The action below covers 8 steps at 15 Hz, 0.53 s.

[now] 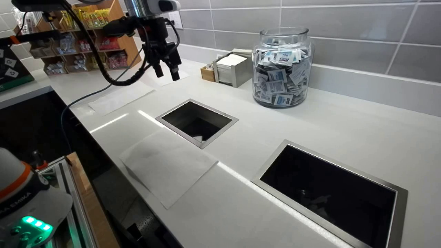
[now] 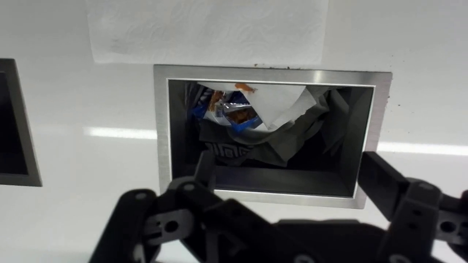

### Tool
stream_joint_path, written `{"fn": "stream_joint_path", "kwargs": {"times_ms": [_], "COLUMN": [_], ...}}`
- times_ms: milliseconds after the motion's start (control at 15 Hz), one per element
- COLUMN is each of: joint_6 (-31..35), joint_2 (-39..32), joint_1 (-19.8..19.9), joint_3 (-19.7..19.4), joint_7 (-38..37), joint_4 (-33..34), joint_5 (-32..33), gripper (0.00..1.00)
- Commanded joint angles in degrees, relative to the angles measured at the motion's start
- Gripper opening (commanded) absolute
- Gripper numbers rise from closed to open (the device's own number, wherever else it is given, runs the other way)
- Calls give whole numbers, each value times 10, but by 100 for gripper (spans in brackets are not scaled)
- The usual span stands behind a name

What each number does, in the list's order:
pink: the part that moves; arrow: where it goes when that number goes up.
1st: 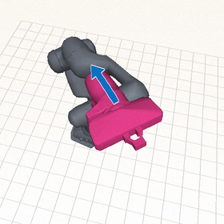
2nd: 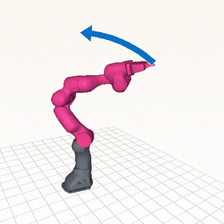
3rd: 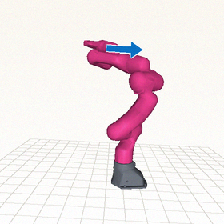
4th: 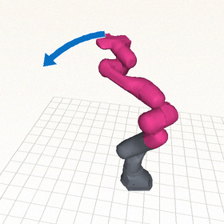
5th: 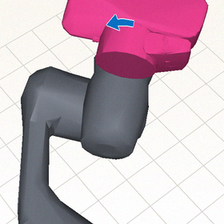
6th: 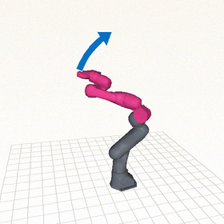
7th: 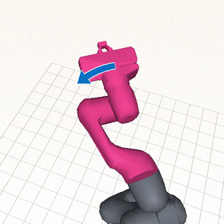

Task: Move the piece of tissue forward, pick up the white sachet and then throw it in the opening on the left

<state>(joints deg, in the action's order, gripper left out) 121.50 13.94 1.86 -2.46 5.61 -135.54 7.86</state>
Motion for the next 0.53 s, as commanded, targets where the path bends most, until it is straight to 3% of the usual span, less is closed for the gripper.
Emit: {"fn": "stream_joint_path", "kwargs": {"times_ms": [0,467], "joint_6": [9,9], "joint_2": [-11,-29], "joint_1": [-3,-10], "joint_3": [6,10], "joint_7": [-2,-3], "joint_4": [2,8], "joint_5": [0,-11], "gripper": [100,100]}}
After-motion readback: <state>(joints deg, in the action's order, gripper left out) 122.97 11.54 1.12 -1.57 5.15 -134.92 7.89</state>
